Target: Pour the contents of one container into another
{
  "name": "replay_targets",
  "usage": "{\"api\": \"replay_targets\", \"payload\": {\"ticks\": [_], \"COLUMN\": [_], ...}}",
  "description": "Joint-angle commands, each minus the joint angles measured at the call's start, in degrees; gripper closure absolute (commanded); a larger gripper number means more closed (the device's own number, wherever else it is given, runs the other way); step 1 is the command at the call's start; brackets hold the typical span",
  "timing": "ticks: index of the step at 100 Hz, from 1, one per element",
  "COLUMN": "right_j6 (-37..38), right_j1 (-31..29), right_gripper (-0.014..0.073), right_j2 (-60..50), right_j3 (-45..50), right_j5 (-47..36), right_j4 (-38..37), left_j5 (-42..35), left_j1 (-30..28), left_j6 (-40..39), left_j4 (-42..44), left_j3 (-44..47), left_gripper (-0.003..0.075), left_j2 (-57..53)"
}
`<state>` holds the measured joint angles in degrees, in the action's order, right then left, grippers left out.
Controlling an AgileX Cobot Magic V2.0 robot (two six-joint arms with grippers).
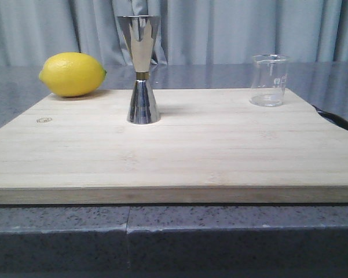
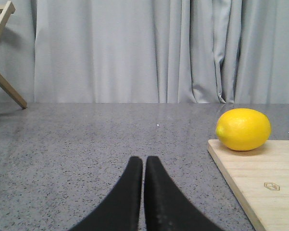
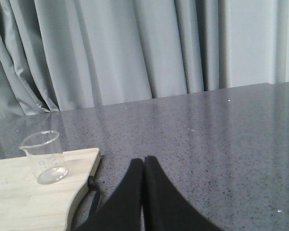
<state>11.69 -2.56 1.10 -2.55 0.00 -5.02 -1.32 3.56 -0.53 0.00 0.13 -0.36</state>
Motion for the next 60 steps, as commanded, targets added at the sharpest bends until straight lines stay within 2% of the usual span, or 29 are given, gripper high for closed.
{"api": "replay_targets", "payload": {"ticks": [1, 10, 14, 26, 44, 60], "right_j6": [-3.3, -3.1, -3.1, -3.1, -3.1, -3.1], "right_j1": [-0.4, -0.5, -0.5, -0.5, -0.5, -0.5], "right_gripper": [0.0665, 0.0665, 0.0665, 0.0665, 0.0665, 0.0665], "right_j2": [-3.0, -3.0, -3.0, -3.0, -3.0, -3.0], "right_j3": [1.5, 5.2, 4.9, 5.1, 5.1, 5.1], "right_j5": [-4.6, -8.3, -4.5, -1.4, -1.7, -2.1], "right_j4": [3.3, 3.6, 3.8, 3.2, 2.6, -2.1], "left_j5": [-4.5, -4.5, -4.5, -4.5, -4.5, -4.5], "left_j1": [-0.2, -0.2, -0.2, -0.2, -0.2, -0.2], "left_j6": [-0.1, -0.1, -0.1, -0.1, -0.1, -0.1], "left_j4": [-0.5, -0.5, -0.5, -0.5, -0.5, -0.5], "left_j3": [0.3, 0.3, 0.3, 0.3, 0.3, 0.3], "left_gripper": [0.0739, 0.0739, 0.0739, 0.0739, 0.0739, 0.0739], "left_j2": [-1.4, -1.4, -1.4, -1.4, -1.4, -1.4]}}
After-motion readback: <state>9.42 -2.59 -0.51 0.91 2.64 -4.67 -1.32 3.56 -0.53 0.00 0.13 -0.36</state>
